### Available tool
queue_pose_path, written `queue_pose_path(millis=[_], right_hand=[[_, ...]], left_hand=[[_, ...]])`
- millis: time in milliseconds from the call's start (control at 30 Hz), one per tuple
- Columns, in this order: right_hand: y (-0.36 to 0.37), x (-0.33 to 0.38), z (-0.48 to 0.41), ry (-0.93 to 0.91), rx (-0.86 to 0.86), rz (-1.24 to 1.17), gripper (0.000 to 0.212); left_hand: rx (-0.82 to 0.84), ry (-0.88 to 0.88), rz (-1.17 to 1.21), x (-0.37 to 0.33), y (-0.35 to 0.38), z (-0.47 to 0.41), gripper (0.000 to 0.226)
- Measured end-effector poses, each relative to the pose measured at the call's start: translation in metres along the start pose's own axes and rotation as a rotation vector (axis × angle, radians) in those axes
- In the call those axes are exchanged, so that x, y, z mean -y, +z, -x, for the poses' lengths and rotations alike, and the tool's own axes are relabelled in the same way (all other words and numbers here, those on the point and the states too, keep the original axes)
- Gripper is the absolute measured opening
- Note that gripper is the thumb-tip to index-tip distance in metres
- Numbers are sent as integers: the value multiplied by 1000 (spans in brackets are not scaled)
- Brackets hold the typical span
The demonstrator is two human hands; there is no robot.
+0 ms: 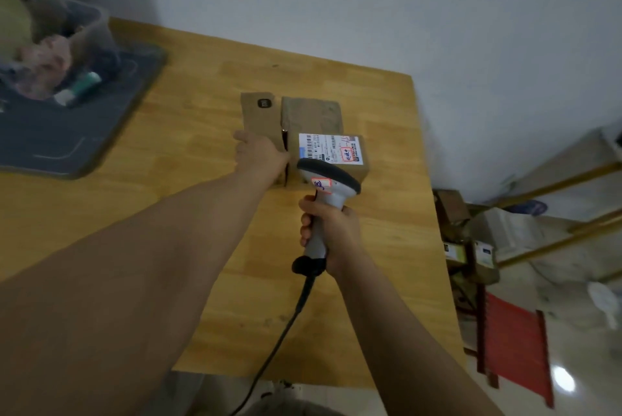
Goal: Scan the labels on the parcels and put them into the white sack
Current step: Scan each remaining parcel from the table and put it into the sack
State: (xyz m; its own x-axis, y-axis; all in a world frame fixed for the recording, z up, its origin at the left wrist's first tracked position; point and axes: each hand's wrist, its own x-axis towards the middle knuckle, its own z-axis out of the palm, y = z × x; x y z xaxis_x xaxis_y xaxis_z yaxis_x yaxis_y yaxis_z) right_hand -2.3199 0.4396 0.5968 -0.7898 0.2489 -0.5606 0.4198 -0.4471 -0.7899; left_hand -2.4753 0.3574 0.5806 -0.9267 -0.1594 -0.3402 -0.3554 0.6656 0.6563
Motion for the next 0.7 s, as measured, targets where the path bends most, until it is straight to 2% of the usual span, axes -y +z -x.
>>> queue_pose_path(millis=[100, 167, 300, 400, 533, 600, 700], right_hand=[[-3, 0, -8, 13, -6, 20, 17], [-4, -2, -11, 33, -13, 43, 19], [5, -11, -13, 86, 8, 47, 16], [19, -18, -11, 108, 38, 37, 15], [38, -29, -3, 122, 64, 76, 19], [45, -35, 1, 122, 68, 96, 18], [50, -43, 7, 120, 66, 121, 16]], left_hand=[[-49, 98, -61, 12, -1, -4, 100], [-71, 128, -139, 25, -13, 0, 97], [-153, 334, -555, 75, -56, 21, 101], [-205, 523, -775, 127, -81, 53, 94], [-224, 708, -758, 186, -89, 90, 91], [-209, 556, -689, 195, -92, 94, 111], [-135, 170, -602, 196, -95, 88, 141]])
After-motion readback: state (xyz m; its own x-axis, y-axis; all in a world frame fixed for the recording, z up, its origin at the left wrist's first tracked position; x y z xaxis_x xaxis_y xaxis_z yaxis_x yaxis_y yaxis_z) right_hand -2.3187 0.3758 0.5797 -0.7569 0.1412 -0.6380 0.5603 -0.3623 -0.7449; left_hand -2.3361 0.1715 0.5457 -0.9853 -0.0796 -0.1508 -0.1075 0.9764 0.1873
